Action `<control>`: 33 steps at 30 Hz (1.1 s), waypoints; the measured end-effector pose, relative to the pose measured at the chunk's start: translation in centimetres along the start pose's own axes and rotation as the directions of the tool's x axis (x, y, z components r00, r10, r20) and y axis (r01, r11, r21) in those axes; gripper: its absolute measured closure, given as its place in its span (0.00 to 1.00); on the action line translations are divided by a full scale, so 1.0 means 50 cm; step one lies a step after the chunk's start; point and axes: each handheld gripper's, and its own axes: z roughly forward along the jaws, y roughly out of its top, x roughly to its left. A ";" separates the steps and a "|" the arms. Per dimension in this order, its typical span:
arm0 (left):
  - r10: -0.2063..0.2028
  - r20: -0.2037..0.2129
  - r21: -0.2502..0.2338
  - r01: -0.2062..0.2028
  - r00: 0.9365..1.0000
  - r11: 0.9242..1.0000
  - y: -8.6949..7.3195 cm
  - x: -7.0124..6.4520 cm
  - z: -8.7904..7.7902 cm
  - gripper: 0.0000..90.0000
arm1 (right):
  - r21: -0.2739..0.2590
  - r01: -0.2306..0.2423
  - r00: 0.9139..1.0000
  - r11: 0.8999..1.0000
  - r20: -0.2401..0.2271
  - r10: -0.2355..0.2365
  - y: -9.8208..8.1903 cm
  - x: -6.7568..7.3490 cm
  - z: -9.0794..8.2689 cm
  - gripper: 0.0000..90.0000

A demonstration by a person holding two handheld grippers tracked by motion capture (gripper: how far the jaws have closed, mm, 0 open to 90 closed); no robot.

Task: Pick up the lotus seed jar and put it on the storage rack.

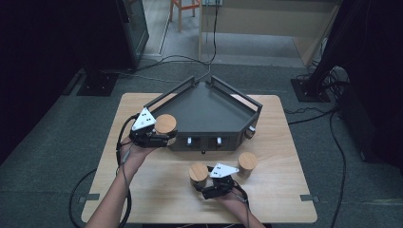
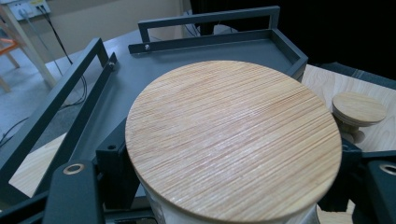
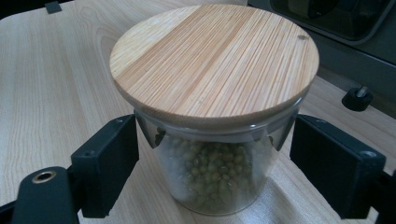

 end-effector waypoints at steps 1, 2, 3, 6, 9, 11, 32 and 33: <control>0.002 -0.001 -0.001 -0.002 1.000 1.000 0.001 0.001 0.001 0.28 | 0.001 0.000 1.000 1.000 0.000 0.000 0.000 0.000 0.000 0.17; -0.002 -0.002 -0.003 0.002 1.000 1.000 0.002 0.001 0.001 0.28 | 0.001 0.000 1.000 1.000 0.000 0.000 0.000 0.000 0.000 0.17; -0.004 -0.003 -0.005 0.004 1.000 1.000 0.004 0.004 0.003 0.28 | 0.001 0.000 1.000 1.000 0.001 0.000 0.000 0.000 0.000 0.17; -0.006 -0.003 -0.002 0.006 1.000 1.000 0.007 0.006 0.006 0.28 | 0.001 0.001 1.000 1.000 0.001 -0.001 0.000 0.000 0.000 0.17; -0.008 -0.003 -0.002 0.008 1.000 1.000 0.013 0.011 0.012 0.28 | 0.002 0.000 1.000 1.000 0.001 0.000 0.001 0.000 0.000 0.17; -0.008 -0.004 -0.003 0.008 1.000 1.000 0.015 0.011 0.013 0.28 | 0.002 -0.001 1.000 1.000 0.001 0.001 0.001 0.000 0.000 0.17; -0.027 -0.030 -0.014 0.027 0.999 1.000 0.033 0.036 0.044 0.28 | 0.003 0.003 1.000 1.000 0.000 -0.003 0.001 0.000 0.000 0.17; -0.032 -0.032 -0.013 0.031 0.999 0.999 0.033 0.038 0.046 0.28 | 0.002 0.004 1.000 1.000 0.001 -0.004 0.001 0.000 0.000 0.17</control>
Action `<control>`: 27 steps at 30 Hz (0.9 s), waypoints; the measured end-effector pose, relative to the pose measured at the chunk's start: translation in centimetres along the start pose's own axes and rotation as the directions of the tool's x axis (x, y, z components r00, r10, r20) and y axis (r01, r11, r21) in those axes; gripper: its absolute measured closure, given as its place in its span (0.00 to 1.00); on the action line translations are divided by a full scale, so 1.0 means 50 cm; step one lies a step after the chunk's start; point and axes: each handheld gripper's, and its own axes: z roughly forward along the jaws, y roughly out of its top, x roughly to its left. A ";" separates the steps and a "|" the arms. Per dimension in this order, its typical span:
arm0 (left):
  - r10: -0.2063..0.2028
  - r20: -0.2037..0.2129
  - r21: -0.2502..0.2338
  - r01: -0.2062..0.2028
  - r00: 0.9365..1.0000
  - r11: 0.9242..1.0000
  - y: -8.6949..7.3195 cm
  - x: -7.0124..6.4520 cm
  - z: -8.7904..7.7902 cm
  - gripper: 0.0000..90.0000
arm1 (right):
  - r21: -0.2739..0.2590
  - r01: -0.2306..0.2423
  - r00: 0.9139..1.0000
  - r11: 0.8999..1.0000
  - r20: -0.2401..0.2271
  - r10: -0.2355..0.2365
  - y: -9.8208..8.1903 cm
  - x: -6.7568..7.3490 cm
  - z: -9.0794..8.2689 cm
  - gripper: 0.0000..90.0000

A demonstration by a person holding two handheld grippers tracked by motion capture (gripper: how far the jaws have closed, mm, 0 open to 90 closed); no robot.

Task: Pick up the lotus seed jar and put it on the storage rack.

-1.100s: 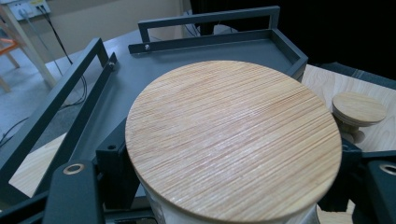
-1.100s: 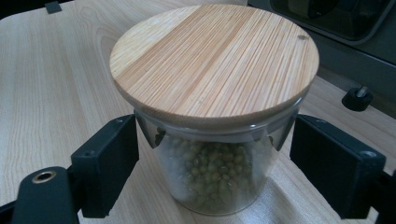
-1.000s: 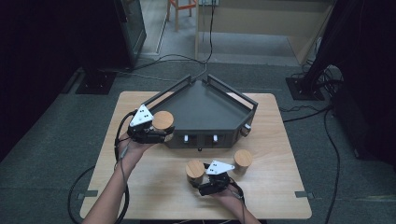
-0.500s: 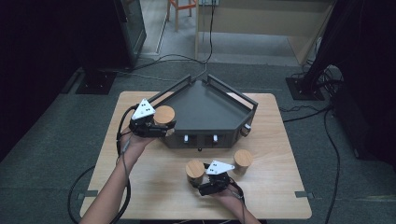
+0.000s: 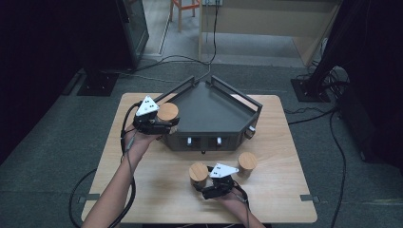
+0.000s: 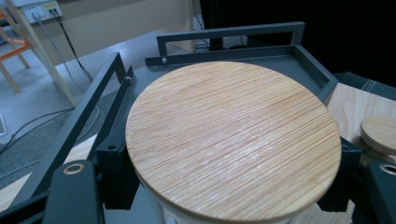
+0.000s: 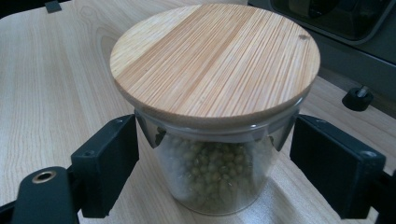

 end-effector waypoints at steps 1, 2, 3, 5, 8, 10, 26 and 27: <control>-0.003 -0.003 0.003 0.003 1.000 1.000 0.000 0.003 0.006 0.28 | 0.000 0.000 1.000 1.000 0.000 0.000 0.000 0.000 0.000 0.17; -0.003 -0.003 0.003 0.003 1.000 1.000 0.000 0.003 0.006 0.28 | 0.000 0.000 1.000 1.000 0.000 0.000 0.000 0.000 0.000 0.17; -0.004 -0.005 0.006 0.004 1.000 1.000 0.000 0.004 0.009 0.28 | 0.001 -0.001 1.000 1.000 -0.001 0.001 0.000 0.000 0.000 0.17; -0.006 -0.008 0.011 0.007 1.000 1.000 0.001 0.005 0.015 0.28 | 0.000 0.000 1.000 1.000 -0.001 0.000 0.000 0.000 0.000 0.17; -0.016 -0.012 0.012 0.016 1.000 1.000 0.002 0.010 0.024 0.28 | 0.003 -0.001 1.000 1.000 0.000 0.001 0.001 0.000 0.000 0.17; -0.015 -0.012 0.017 0.015 1.000 1.000 0.004 0.013 0.029 0.28 | 0.002 0.000 1.000 1.000 0.000 0.000 0.001 0.000 0.000 0.17; -0.003 -0.030 0.036 0.004 1.000 0.999 0.006 0.021 0.070 0.28 | 0.002 0.003 1.000 1.000 0.001 -0.003 0.001 0.001 0.000 0.17; -0.002 -0.032 0.039 0.004 0.999 0.999 0.008 0.021 0.072 0.28 | 0.002 0.002 1.000 1.000 0.001 -0.002 0.001 0.001 0.000 0.17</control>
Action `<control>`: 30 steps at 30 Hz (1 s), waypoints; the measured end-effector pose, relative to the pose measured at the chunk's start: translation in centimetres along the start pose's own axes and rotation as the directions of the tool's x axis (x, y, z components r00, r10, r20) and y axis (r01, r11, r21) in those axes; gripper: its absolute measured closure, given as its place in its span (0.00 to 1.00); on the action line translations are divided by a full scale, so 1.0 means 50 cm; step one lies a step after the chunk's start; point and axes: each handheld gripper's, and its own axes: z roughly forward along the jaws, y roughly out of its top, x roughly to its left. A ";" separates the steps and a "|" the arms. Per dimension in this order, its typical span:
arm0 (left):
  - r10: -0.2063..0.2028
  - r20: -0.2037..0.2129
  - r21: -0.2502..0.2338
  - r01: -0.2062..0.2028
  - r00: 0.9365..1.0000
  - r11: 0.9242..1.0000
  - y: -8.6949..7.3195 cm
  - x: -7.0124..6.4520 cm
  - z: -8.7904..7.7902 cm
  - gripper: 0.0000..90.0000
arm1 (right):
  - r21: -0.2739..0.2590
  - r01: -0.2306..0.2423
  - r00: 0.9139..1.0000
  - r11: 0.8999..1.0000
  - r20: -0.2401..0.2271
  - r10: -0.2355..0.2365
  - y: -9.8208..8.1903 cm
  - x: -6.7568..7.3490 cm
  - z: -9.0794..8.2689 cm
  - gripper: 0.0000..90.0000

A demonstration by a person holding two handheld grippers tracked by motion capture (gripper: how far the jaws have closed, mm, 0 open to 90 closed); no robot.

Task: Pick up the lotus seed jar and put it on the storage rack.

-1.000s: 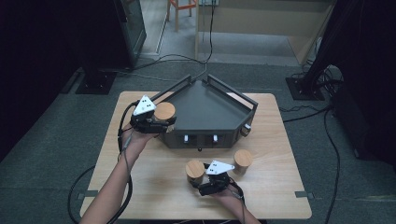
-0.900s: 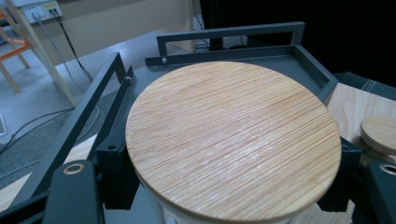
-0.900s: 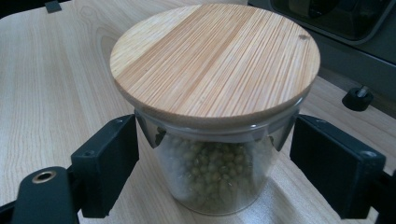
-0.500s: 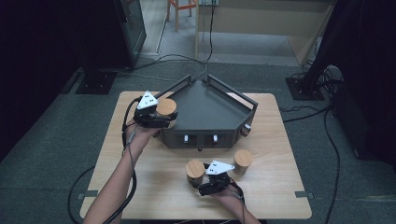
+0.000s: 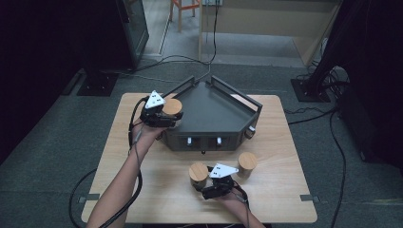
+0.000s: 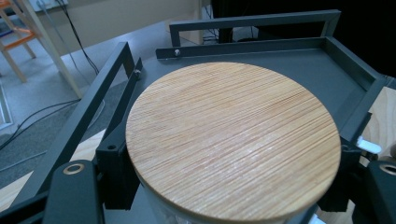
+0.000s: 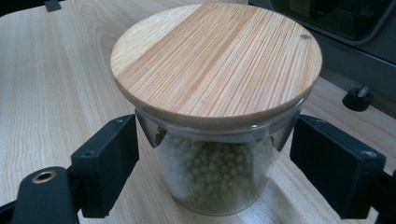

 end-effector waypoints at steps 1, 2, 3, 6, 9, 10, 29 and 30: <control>0.000 -0.002 -0.001 0.000 1.000 1.000 0.000 0.000 0.003 0.28 | 0.000 0.001 1.000 1.000 0.000 -0.001 0.000 0.000 0.000 0.17; -0.001 -0.003 0.001 0.001 1.000 1.000 0.000 0.001 0.005 0.28 | 0.000 0.001 1.000 1.000 0.000 -0.001 0.000 0.000 0.000 0.17; -0.005 -0.004 0.001 0.005 1.000 1.000 0.000 0.001 0.007 0.28 | 0.000 0.001 1.000 1.000 0.000 -0.001 0.000 0.000 0.000 0.17; 0.001 -0.013 -0.002 -0.001 1.000 1.000 -0.003 -0.002 0.013 0.28 | 0.000 0.000 1.000 1.000 -0.001 0.000 0.000 0.000 0.000 0.17; 0.008 -0.022 -0.003 -0.008 1.000 1.000 -0.005 -0.005 0.018 0.28 | 0.002 -0.001 1.000 1.000 -0.001 0.001 0.000 0.000 0.000 0.17; 0.006 -0.024 -0.004 -0.006 1.000 1.000 -0.006 -0.006 0.021 0.28 | 0.002 -0.001 1.000 1.000 -0.001 0.001 0.001 0.000 0.000 0.17; -0.017 -0.029 0.016 0.018 0.999 1.000 -0.015 0.002 0.063 0.28 | 0.000 -0.006 1.000 1.000 -0.003 0.006 0.000 -0.001 -0.001 0.17; -0.016 -0.029 0.019 0.016 0.999 1.000 -0.015 0.002 0.063 0.28 | 0.000 -0.006 1.000 1.000 -0.003 0.006 0.000 -0.001 0.000 0.17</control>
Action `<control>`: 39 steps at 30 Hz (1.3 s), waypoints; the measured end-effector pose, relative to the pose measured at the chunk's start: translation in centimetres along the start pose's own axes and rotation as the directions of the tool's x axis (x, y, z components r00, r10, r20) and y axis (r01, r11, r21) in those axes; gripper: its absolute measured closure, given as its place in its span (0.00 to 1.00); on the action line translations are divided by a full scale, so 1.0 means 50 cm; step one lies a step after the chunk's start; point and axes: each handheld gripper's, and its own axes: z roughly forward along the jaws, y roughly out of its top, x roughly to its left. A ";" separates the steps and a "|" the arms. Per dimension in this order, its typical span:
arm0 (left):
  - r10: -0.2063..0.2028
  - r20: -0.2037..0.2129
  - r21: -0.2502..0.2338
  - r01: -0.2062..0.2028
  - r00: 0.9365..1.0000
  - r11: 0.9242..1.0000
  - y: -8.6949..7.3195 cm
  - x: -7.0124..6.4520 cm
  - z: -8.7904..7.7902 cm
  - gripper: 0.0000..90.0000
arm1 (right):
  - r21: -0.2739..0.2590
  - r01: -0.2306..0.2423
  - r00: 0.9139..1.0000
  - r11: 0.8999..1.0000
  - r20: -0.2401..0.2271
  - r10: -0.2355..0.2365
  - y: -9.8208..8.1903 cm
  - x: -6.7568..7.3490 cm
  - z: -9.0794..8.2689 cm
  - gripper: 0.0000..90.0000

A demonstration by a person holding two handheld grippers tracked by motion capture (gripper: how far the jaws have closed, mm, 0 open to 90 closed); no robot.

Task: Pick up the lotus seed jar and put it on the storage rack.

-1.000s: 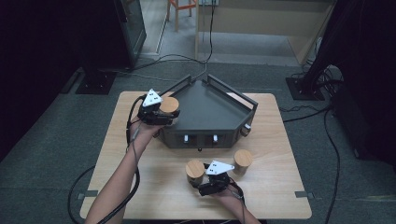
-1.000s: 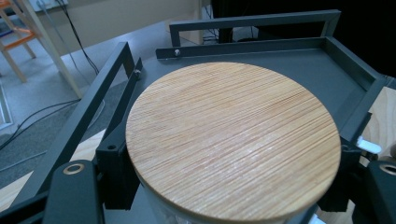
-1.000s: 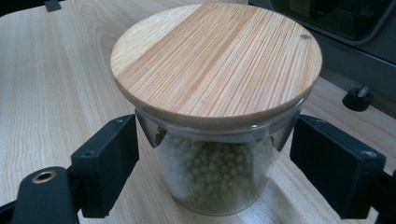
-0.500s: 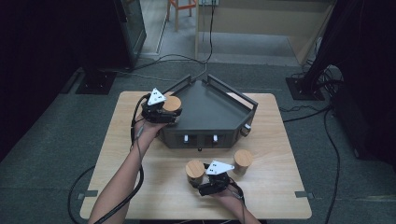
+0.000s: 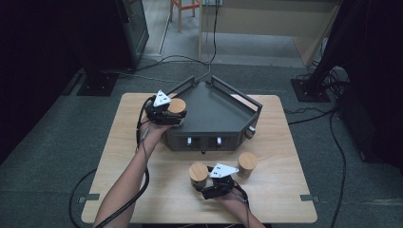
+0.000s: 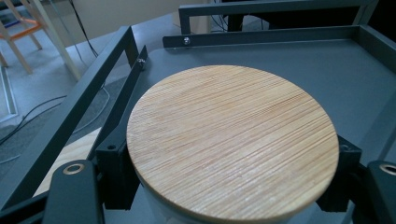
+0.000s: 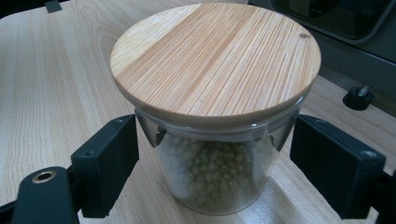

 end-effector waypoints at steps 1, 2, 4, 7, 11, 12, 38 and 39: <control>-0.003 0.000 0.000 0.003 1.000 1.000 -0.001 0.001 0.001 0.28 | 0.000 0.000 1.000 1.000 0.000 0.000 0.000 0.000 0.000 0.17; -0.006 0.001 0.000 0.006 1.000 1.000 -0.001 0.001 0.002 0.28 | 0.000 0.000 1.000 1.000 0.000 0.000 0.000 0.000 0.000 0.17; -0.010 0.002 -0.002 0.010 1.000 1.000 -0.002 0.002 0.004 0.28 | 0.000 0.001 1.000 1.000 0.000 -0.001 0.000 0.000 0.000 0.17; -0.015 0.005 -0.005 0.015 1.000 1.000 -0.004 0.004 0.006 0.28 | 0.000 0.000 1.000 1.000 0.001 0.000 0.000 0.000 0.000 0.17; -0.022 0.010 -0.005 0.022 1.000 1.000 -0.004 0.008 0.007 0.28 | 0.001 0.001 1.000 1.000 0.001 -0.001 0.000 0.000 0.000 0.17; -0.024 0.011 -0.005 0.024 1.000 1.000 -0.004 0.009 0.007 0.28 | 0.000 0.000 1.000 1.000 0.001 0.000 0.000 0.000 0.000 0.17; 0.012 0.016 0.061 -0.013 1.000 0.998 0.007 0.003 0.000 0.15 | 0.000 0.000 1.000 1.000 -0.002 0.000 0.000 -0.001 0.000 0.17; 0.018 0.014 0.063 -0.019 1.000 0.998 0.006 0.001 -0.002 0.14 | 0.000 0.000 1.000 1.000 -0.002 0.000 0.000 -0.001 0.000 0.17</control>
